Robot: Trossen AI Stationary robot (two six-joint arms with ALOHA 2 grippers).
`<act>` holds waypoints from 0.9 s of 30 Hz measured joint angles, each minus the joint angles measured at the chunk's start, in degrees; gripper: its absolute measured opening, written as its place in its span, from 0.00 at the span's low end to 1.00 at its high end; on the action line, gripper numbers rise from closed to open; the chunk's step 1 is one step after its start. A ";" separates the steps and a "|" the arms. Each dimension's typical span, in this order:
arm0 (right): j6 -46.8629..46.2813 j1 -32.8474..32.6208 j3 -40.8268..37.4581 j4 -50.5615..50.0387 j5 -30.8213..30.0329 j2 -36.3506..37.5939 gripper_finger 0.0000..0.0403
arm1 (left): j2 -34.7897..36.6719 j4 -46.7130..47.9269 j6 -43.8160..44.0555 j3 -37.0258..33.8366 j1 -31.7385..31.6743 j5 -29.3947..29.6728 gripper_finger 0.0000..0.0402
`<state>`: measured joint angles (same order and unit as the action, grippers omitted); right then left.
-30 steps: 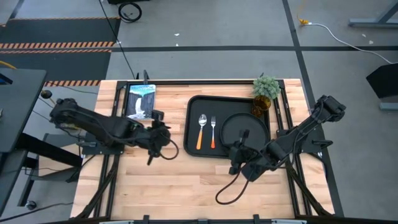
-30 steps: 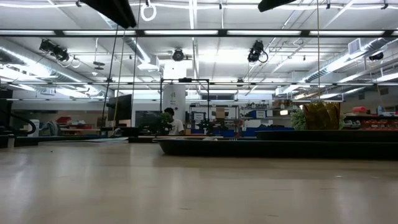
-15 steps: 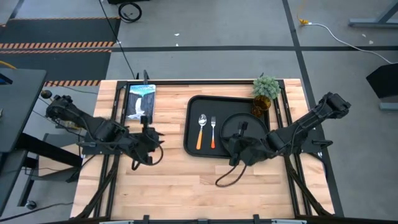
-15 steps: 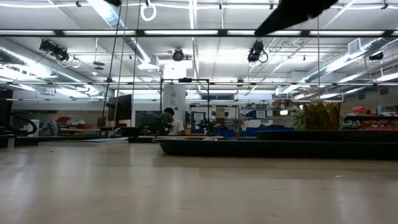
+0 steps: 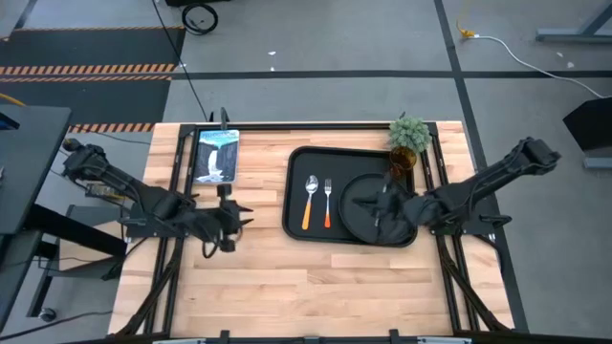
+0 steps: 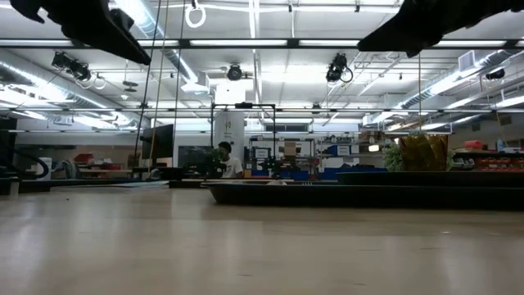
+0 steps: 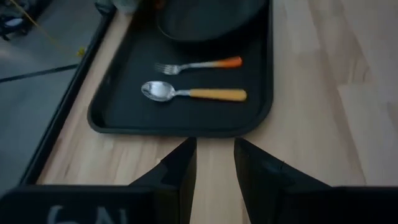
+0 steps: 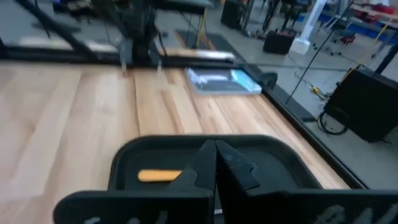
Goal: Pick and place plate/cup/fork/spoon on tray
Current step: Return to Home Position
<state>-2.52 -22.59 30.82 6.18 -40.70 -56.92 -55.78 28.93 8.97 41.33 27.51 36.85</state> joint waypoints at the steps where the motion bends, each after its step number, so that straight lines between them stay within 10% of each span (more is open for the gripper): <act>1: 0.21 0.00 -1.18 0.76 0.05 1.73 0.03 | 1.92 -1.65 0.03 -1.64 -0.43 0.08 0.29; 27: 3.58 -0.11 -21.25 16.47 7.07 27.50 0.03 | 42.44 -30.23 -0.20 -31.66 -7.88 5.12 0.29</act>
<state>1.05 -22.70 9.57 22.65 -33.62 -29.42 -13.34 -1.30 8.77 9.67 19.63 41.98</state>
